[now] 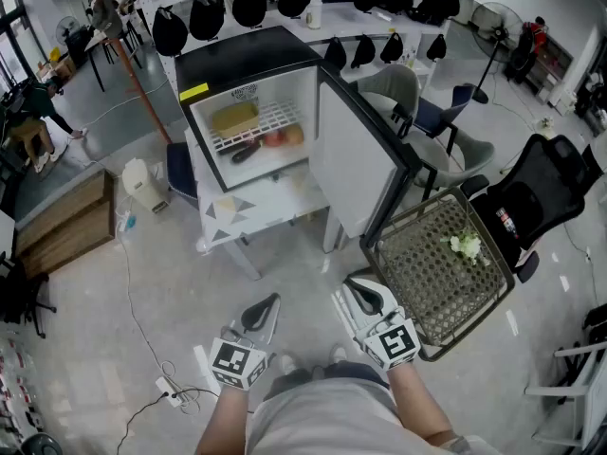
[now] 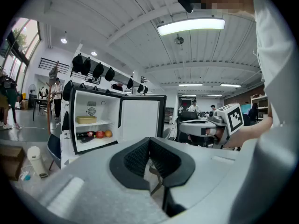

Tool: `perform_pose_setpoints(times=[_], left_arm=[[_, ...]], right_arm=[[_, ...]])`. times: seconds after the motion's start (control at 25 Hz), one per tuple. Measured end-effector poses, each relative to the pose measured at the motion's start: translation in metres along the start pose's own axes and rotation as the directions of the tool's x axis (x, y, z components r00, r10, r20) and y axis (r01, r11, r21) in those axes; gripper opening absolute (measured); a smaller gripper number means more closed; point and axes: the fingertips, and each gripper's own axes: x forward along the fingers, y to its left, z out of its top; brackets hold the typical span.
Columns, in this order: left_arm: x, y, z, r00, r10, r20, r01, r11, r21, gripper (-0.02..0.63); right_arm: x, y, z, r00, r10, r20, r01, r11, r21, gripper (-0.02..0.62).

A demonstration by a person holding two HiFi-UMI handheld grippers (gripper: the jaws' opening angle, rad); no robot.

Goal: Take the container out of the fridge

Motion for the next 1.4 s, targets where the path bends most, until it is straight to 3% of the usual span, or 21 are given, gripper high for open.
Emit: perform_pose_setpoints(times=[0.48, 0.84, 1.12, 1.4], left_arm=[[-0.045, 0.049, 0.002, 0.999, 0.013, 0.047, -0.012, 1.000, -0.024, 0.008], [-0.059, 0.084, 0.001, 0.997, 0.001, 0.077, 0.001, 1.000, -0.031, 0.009], [-0.042, 0.108, -0.006, 0.998, 0.010, 0.066, -0.007, 0.999, -0.043, 0.009], [0.009, 0.140, 0.001, 0.998, 0.029, 0.050, -0.027, 0.999, -0.039, 0.009]], right_arm=[[0.028, 0.050, 0.010, 1.000, -0.018, -0.017, 0.018, 0.999, -0.040, 0.012], [0.048, 0.057, 0.013, 0.996, -0.088, -0.013, 0.087, 0.996, -0.036, 0.012], [0.080, 0.032, 0.008, 0.995, -0.102, -0.010, 0.102, 0.994, -0.027, 0.012], [0.129, -0.015, 0.000, 0.996, -0.086, -0.015, 0.086, 0.996, -0.010, 0.012]])
